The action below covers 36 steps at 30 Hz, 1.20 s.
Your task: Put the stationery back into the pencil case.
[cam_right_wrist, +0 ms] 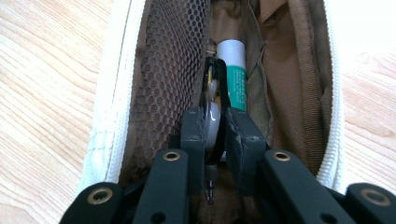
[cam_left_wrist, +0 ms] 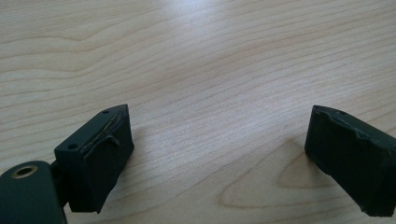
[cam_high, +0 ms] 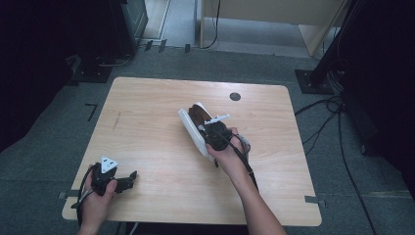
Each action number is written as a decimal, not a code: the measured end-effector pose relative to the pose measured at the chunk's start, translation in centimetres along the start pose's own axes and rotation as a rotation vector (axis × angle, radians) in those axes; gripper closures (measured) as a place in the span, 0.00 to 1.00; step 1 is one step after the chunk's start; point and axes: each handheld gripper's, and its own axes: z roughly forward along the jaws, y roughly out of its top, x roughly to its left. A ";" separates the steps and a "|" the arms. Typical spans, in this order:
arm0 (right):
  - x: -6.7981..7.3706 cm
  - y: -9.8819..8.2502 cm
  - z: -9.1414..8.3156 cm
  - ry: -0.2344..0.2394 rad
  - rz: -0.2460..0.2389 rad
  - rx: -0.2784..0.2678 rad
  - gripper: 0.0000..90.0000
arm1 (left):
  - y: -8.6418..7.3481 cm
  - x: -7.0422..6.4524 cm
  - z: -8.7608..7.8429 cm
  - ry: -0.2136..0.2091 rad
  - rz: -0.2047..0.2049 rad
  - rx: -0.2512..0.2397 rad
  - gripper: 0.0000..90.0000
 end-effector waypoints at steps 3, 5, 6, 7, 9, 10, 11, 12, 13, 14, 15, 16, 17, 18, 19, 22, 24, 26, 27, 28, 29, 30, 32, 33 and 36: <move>0.0 0.0 -0.1 0.004 -0.003 -0.006 0.87 | 0.0 0.0 0.0 0.000 0.000 0.000 0.09; 0.1 0.0 -0.3 0.011 -0.005 -0.020 0.85 | 0.0 0.0 0.0 0.000 0.000 0.000 0.09; 0.1 0.0 -0.5 0.009 0.000 -0.024 0.84 | 0.0 0.0 0.0 0.000 0.000 0.000 0.09; 0.1 0.1 -0.6 0.007 -0.010 -0.037 0.84 | 0.0 0.0 0.0 0.000 0.000 0.000 0.09; 0.2 0.1 -1.0 0.012 -0.006 -0.057 0.84 | 0.0 0.0 0.0 0.000 0.000 0.000 0.09; 0.3 0.2 -1.3 0.012 -0.008 -0.071 0.84 | 0.0 0.0 0.0 0.000 0.000 0.000 0.09; 0.3 0.2 -1.5 0.007 -0.007 -0.080 0.85 | 0.0 0.0 0.0 0.000 0.000 0.000 0.09; 0.3 0.3 -1.8 0.006 -0.011 -0.093 0.85 | 0.0 0.0 0.0 0.000 0.000 0.000 0.09; 0.3 0.3 -2.1 0.009 -0.007 -0.104 0.86 | 0.0 0.0 0.0 0.000 -0.001 -0.001 0.09; 0.3 0.4 -2.4 0.009 -0.008 -0.118 0.88 | 0.0 0.0 0.0 0.000 0.000 -0.001 0.09; 0.3 0.4 -2.7 0.014 -0.011 -0.128 0.90 | 0.0 0.0 0.0 0.001 0.001 -0.001 0.09; 0.3 0.4 -3.0 0.014 -0.010 -0.142 0.91 | 0.0 0.0 0.0 0.001 0.001 0.000 0.09; 0.3 0.5 -3.3 0.016 -0.013 -0.152 0.91 | 0.0 0.0 0.0 0.000 0.002 0.001 0.09; 0.3 0.5 -3.6 0.018 -0.011 -0.161 0.92 | 0.0 0.0 0.0 0.000 0.002 0.001 0.09; 0.3 0.6 -3.8 0.024 -0.008 -0.171 0.92 | 0.0 0.0 0.0 0.000 0.003 0.001 0.09; 0.3 0.6 -4.8 0.032 -0.009 -0.197 0.91 | 0.0 0.0 0.0 0.001 0.000 0.001 0.09; 0.3 0.6 -5.4 0.039 -0.002 -0.220 0.91 | 0.0 0.0 0.0 0.001 0.001 0.000 0.09; 0.2 0.6 -5.9 0.037 -0.002 -0.238 0.90 | 0.0 0.0 0.0 0.001 0.002 0.001 0.09; 0.2 0.5 -6.2 0.040 0.002 -0.247 0.89 | 0.0 0.0 0.0 0.000 0.003 0.001 0.09; 0.1 0.5 -6.5 0.039 0.004 -0.253 0.88 | 0.0 0.0 0.0 0.001 0.003 0.001 0.09; 0.0 0.5 -6.7 0.039 0.005 -0.263 0.88 | 0.0 0.0 0.0 0.001 0.003 0.001 0.09; -0.1 0.4 -7.0 0.043 0.009 -0.269 0.87 | 0.0 0.0 0.0 0.001 0.002 0.001 0.09; -0.3 0.3 -7.5 0.038 0.010 -0.282 0.85 | 0.0 0.0 0.0 0.001 0.002 0.001 0.09; -0.4 0.3 -7.7 0.039 0.009 -0.289 0.84 | 0.0 0.0 0.0 0.001 0.002 0.001 0.09; -0.7 0.1 -8.3 0.031 0.005 -0.321 0.76 | 0.0 0.0 0.0 0.001 0.002 0.001 0.09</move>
